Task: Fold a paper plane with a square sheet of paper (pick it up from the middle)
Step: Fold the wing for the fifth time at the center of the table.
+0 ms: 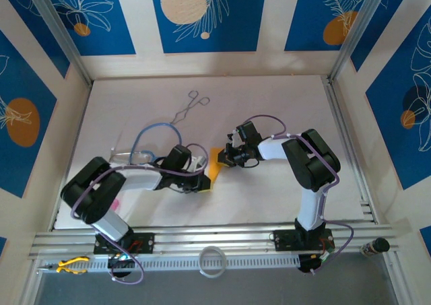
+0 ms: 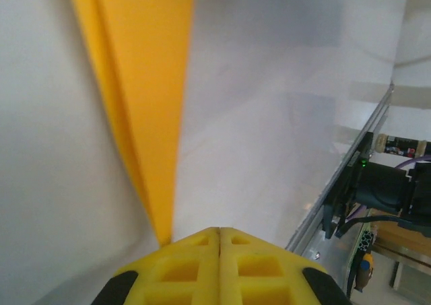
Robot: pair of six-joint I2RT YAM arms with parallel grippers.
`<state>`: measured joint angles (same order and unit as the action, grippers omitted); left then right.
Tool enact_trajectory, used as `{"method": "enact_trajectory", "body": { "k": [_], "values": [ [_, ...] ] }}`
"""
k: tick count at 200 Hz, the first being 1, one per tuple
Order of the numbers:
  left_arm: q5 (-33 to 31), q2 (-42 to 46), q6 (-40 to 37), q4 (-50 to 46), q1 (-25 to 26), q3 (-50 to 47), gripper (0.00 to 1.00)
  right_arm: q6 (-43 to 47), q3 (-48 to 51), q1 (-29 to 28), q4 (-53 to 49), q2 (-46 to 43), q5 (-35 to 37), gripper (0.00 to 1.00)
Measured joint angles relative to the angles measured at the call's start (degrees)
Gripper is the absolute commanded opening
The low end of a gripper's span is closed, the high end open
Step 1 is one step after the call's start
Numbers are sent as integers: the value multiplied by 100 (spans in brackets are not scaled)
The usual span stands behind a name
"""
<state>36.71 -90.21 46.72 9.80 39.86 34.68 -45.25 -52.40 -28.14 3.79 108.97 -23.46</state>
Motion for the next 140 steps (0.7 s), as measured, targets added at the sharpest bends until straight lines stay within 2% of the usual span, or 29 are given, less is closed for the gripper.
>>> {"method": "enact_trajectory", "body": {
  "k": [32,66,140],
  "values": [
    [-293,37,-87,-111,-98,546,6,-2,0,0,0,-2,11,8],
    [-503,-560,-190,-131,-162,1215,5,-2,0,0,0,-4,11,8],
    [-887,-1255,-428,-562,-160,1622,5,-2,0,-2,0,-9,13,8]
  ]
}}
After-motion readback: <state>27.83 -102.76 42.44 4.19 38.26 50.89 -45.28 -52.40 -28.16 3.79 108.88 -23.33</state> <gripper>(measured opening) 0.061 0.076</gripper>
